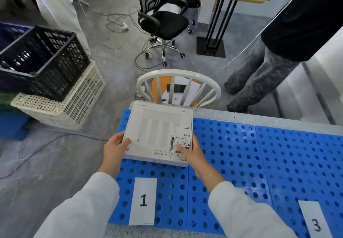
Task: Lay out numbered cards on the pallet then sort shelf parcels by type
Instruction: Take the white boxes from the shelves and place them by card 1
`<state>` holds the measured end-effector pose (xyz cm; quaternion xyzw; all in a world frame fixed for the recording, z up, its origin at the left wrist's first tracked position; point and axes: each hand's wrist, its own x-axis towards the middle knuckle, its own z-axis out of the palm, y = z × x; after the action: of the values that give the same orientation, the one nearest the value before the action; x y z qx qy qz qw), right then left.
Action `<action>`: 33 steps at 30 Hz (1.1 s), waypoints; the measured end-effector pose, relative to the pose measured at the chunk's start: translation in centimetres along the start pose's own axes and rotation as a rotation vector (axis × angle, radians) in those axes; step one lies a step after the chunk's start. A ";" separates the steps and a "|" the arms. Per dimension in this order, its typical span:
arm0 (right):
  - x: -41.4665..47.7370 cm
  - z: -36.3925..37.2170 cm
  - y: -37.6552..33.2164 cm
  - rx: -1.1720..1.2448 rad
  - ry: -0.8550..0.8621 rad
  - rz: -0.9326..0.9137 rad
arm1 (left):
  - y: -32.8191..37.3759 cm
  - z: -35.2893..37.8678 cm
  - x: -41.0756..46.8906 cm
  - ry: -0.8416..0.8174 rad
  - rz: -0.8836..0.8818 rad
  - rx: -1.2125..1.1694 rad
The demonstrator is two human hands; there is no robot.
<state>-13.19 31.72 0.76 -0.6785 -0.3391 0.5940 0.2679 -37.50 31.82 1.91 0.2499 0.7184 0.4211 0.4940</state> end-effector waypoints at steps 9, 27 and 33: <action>-4.1 -5.6 -5.1 -0.364 0.193 -0.274 | 7.5 4.7 -3.4 -0.048 0.393 0.430; -28.4 -32.7 -7.7 -0.959 0.688 -0.382 | 19.1 29.0 -31.9 -0.711 1.447 1.136; -40.3 -42.3 -0.1 -0.862 0.779 -0.175 | 15.5 36.7 -47.1 -0.956 1.588 1.095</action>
<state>25.96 2.07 32.42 -0.8638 -0.4815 0.0853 0.1210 13.65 16.55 32.91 0.9708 0.1740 0.1014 0.1300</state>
